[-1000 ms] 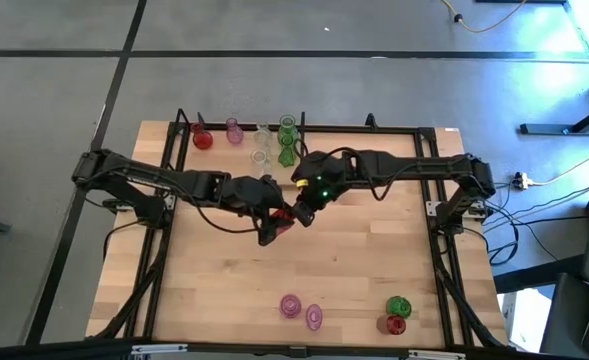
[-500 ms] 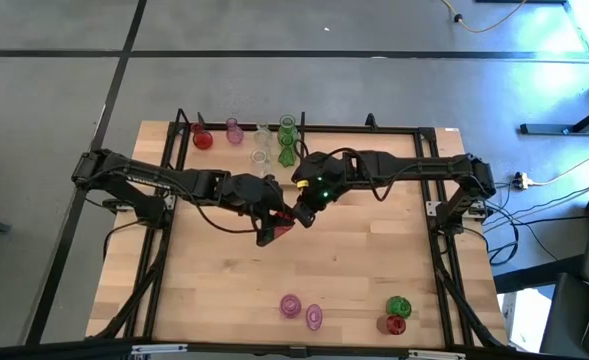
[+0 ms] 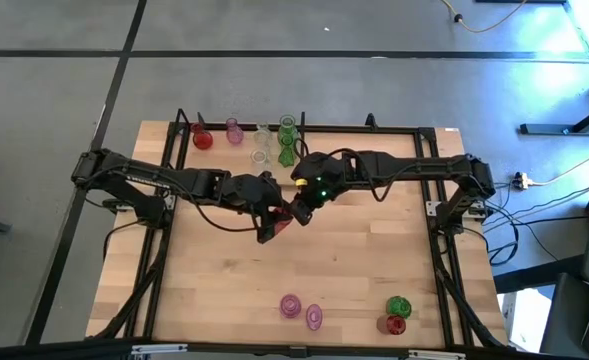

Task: Sort vases onto shelf
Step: Put the top red vase on the shelf aligned with the other red vase

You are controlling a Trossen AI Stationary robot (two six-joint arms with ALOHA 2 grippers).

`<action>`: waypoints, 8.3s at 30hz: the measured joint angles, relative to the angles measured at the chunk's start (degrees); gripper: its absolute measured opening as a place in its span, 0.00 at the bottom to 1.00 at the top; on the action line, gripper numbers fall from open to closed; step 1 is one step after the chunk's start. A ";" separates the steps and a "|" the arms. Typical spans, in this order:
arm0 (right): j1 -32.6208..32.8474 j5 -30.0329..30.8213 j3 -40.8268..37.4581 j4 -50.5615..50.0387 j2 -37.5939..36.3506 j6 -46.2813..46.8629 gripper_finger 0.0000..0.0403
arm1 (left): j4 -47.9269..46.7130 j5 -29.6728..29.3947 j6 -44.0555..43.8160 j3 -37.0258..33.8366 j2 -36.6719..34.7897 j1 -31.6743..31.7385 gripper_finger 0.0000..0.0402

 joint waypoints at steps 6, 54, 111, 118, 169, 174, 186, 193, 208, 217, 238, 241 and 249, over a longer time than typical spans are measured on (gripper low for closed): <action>-0.04 3.72 4.15 -2.22 -2.99 -3.05 0.15 | -5.49 -1.07 -2.31 -0.52 0.49 -0.13 0.29; 0.00 20.07 7.38 -25.71 -12.02 -12.08 0.15 | -33.71 -69.55 -68.72 -28.70 -24.53 -1.50 0.29; 0.00 20.56 7.35 -25.87 -12.02 -13.39 0.15 | -22.99 -61.69 -56.60 -25.62 -24.71 20.34 0.29; 0.00 20.59 7.35 -25.89 -12.02 -13.85 0.15 | -19.62 -57.56 -37.85 -20.76 -24.61 25.67 0.29; 0.00 17.12 7.35 -24.41 -12.02 -14.38 0.15 | -15.86 -50.18 -38.54 -27.36 -23.82 31.30 0.29; 0.00 17.15 7.35 -24.39 -12.02 -14.38 0.15 | -15.85 -50.02 -37.20 -28.77 -23.89 31.26 0.29; 0.00 17.08 7.35 -24.41 -12.02 -13.29 0.15 | -15.46 -49.03 -36.34 -28.85 -23.91 31.26 0.32; 0.00 17.07 7.35 -24.45 -12.02 -13.29 0.15 | -15.41 -48.08 -34.59 -28.89 -23.89 31.26 0.34; 0.00 17.04 7.35 -24.47 -12.02 -13.29 0.15 | -15.70 -44.14 -31.17 -28.89 -23.89 31.45 0.34; 0.02 15.55 7.35 -24.50 -12.02 -13.30 0.15 | -15.96 -43.62 -31.17 -28.89 -23.88 31.45 0.34; 0.02 14.47 7.35 -24.46 -12.02 -13.31 0.15 | -17.38 -41.91 -31.84 -29.05 -27.80 31.85 0.39; 0.00 14.48 7.35 -24.47 -12.02 -13.31 0.15 | -17.40 -41.91 -31.80 -29.05 -27.82 31.85 0.45; 0.08 12.53 7.35 -24.56 -12.02 -13.29 0.15 | -17.47 -41.90 -31.82 -29.04 -28.60 31.85 0.58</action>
